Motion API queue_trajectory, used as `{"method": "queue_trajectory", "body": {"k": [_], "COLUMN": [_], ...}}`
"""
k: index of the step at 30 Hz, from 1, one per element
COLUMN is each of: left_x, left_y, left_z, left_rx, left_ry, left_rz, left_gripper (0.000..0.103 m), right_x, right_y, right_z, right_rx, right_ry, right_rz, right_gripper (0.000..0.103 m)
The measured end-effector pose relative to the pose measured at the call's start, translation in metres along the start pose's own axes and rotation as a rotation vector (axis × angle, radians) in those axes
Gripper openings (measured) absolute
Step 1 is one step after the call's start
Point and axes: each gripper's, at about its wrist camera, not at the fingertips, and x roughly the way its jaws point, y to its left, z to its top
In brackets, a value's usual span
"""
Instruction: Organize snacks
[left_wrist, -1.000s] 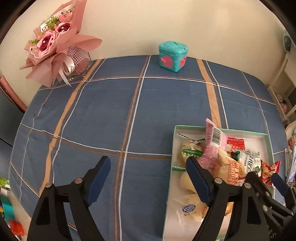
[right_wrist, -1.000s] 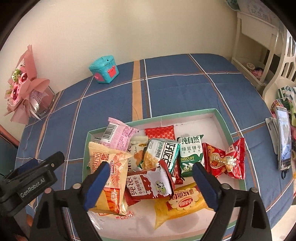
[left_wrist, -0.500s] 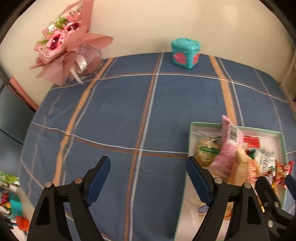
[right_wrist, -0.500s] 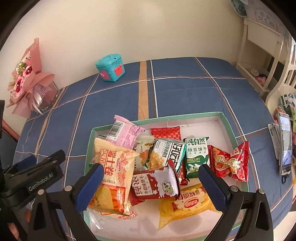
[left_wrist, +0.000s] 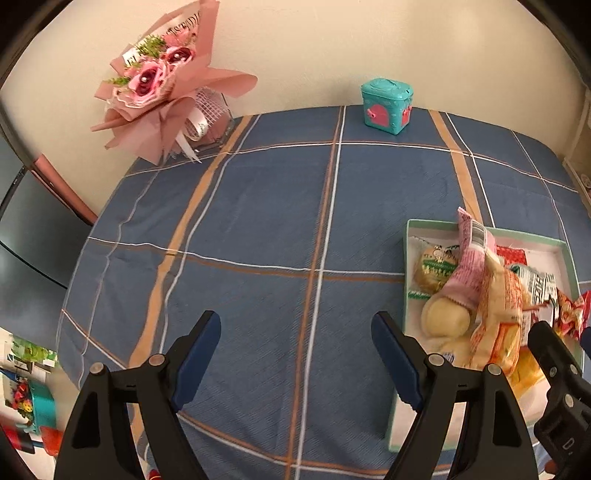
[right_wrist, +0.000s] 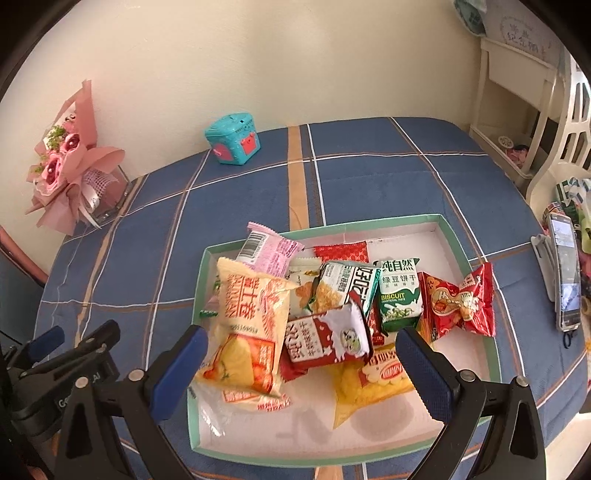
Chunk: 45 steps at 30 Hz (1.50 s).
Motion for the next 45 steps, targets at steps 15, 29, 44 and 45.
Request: {"method": "queue_trajectory", "body": {"k": [15,29,44,45], "left_x": [-0.033,-0.036,-0.022,-0.021], "left_y": [0.027,0.044,0.045,0.045], "left_z": [-0.032,-0.040,-0.040,-0.040], "left_rx": [-0.022,-0.054,-0.045,-0.045], "left_ry": [-0.055,-0.060,-0.010,-0.006], "left_rz": [-0.035,-0.066,-0.087,-0.088], "left_gripper": [0.084,0.084,0.084,0.084], "right_x": [-0.027,-0.031,-0.020,-0.020], "right_y": [0.010,0.013,0.012,0.013], "right_z": [-0.029,-0.028,-0.030,-0.030], "right_rx": [-0.045,-0.064,-0.070,-0.072], "right_ry": [0.005,-0.003,0.035,0.037], "right_rz": [0.010,0.004,-0.019,-0.020], "right_gripper": [0.103,0.103,0.103,0.103]}}
